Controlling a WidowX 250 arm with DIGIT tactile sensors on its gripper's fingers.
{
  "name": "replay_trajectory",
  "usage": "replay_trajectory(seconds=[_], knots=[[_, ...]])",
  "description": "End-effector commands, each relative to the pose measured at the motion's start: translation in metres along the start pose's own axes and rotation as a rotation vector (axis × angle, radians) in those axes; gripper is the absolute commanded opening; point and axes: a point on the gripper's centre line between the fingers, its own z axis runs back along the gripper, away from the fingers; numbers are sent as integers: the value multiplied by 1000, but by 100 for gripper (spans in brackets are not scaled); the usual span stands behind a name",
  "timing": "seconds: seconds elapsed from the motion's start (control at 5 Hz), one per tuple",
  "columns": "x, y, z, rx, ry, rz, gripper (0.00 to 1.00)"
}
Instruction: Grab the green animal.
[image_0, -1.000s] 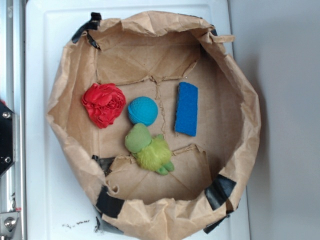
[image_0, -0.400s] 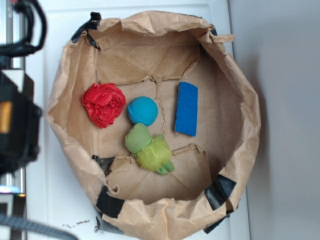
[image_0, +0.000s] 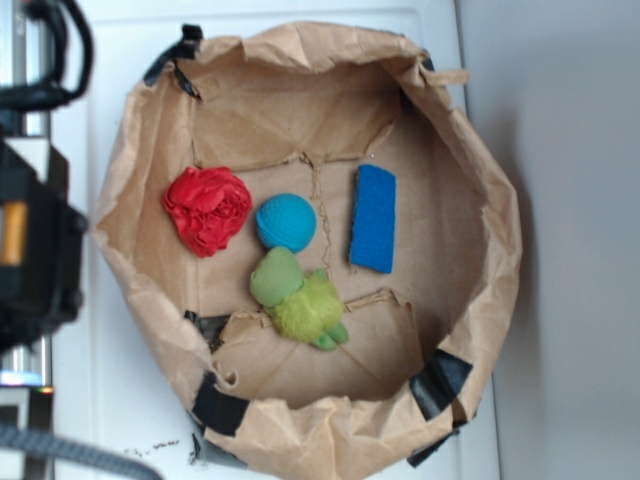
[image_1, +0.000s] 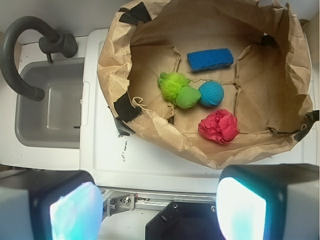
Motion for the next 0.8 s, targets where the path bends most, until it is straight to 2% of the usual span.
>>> replay_trajectory(seconds=[0.0, 0.2, 0.4, 0.6], knots=[[7, 15, -16, -87, -51, -276, 100], [7, 20, -33, -70, -85, -259, 100], [20, 24, -71, -15, -74, -238, 100], [25, 23, -84, -13, -49, -172, 100]])
